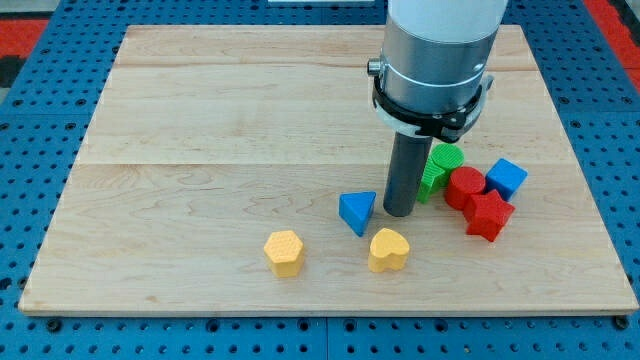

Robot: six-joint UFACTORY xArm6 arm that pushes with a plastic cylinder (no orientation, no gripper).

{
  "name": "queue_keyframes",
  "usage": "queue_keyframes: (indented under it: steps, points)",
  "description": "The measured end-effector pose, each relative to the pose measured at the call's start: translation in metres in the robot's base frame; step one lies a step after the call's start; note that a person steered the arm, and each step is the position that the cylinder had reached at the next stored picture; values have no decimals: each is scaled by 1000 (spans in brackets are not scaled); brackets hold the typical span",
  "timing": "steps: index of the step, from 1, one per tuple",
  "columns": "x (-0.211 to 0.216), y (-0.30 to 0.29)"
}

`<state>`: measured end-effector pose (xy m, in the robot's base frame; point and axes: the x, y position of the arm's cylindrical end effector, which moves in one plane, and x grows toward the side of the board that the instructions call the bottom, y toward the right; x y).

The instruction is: Slide red star along with green circle to the top of blue triangle

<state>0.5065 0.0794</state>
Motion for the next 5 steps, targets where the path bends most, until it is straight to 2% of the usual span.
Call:
queue_keyframes:
  steps: [2,3,5]
  points:
    - [2,8]
    - [41,16]
    - [75,92]
